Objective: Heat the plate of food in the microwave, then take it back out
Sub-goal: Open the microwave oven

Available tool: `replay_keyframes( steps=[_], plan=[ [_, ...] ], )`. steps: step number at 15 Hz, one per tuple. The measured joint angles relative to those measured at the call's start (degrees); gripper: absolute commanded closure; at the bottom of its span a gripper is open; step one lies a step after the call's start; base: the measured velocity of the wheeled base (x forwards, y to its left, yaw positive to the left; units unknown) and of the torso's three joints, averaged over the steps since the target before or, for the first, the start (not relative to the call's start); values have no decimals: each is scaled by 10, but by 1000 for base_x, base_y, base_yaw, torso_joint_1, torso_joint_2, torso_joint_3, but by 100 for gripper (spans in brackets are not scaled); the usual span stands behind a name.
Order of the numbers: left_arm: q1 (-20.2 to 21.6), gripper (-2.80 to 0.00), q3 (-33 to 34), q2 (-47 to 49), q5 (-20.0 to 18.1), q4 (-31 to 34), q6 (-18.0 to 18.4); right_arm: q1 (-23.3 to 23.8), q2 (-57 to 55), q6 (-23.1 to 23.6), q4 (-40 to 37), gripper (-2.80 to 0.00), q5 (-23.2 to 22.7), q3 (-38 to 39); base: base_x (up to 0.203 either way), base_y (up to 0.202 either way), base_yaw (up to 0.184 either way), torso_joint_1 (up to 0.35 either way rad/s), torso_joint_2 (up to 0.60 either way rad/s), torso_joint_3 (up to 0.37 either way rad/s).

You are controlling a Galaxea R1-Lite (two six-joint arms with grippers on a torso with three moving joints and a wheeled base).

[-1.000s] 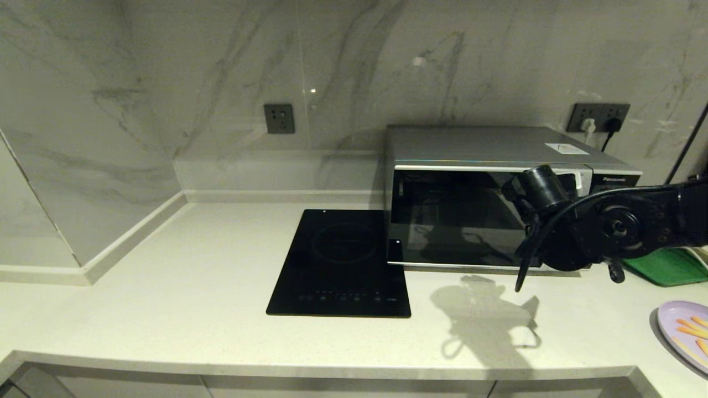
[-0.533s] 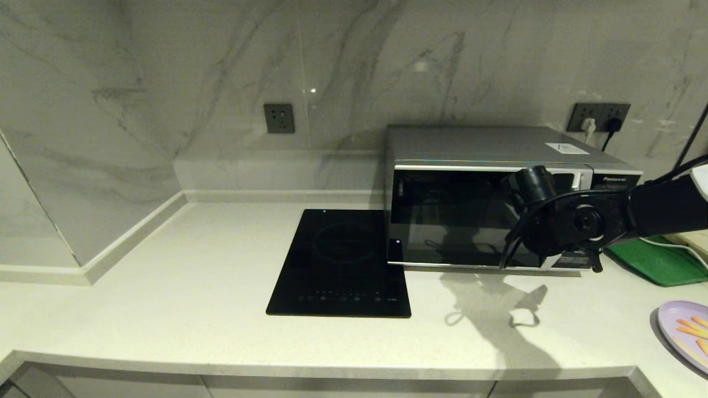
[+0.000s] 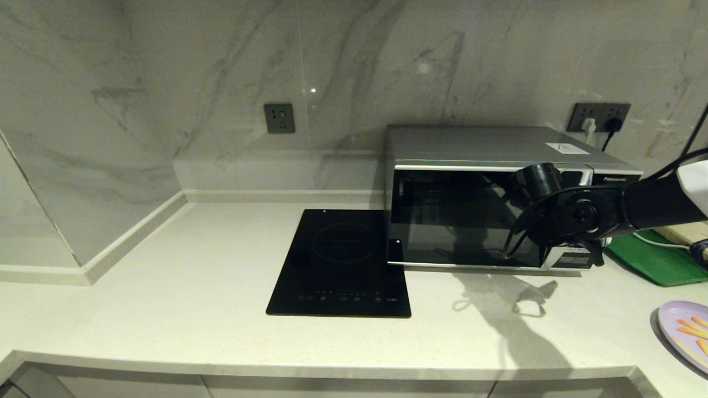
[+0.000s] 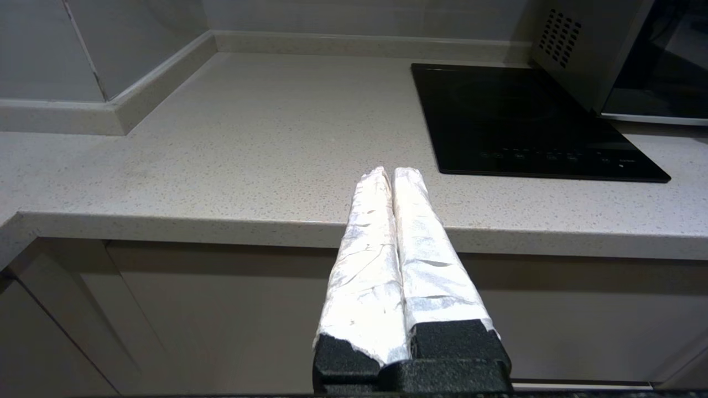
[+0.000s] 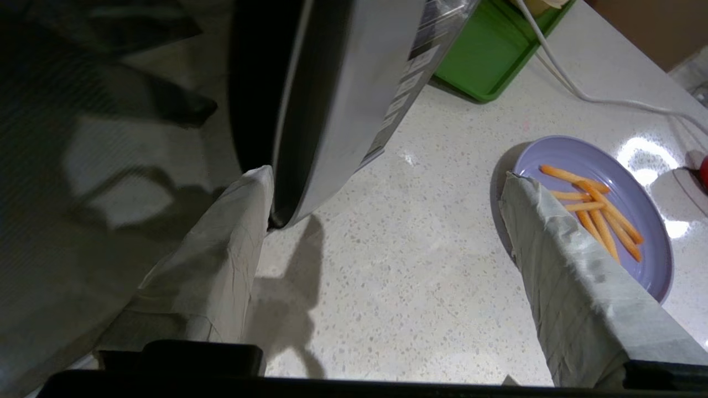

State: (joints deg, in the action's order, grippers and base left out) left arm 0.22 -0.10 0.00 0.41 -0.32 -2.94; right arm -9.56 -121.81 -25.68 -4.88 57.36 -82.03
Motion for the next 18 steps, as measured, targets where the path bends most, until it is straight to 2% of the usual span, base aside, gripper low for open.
replay_keyframes(
  steps=[9, 18],
  plan=[
    [0, 0, 0, 0, 0, 0, 0, 31, -9, -32, 6, -280, 1, -5, 0, 0, 0, 0, 0, 0],
    [0, 0, 0, 0, 0, 0, 0, 42, 16, -84, 9, -280, 0, 37, 0, 0, 0, 0, 0, 0]
  ],
)
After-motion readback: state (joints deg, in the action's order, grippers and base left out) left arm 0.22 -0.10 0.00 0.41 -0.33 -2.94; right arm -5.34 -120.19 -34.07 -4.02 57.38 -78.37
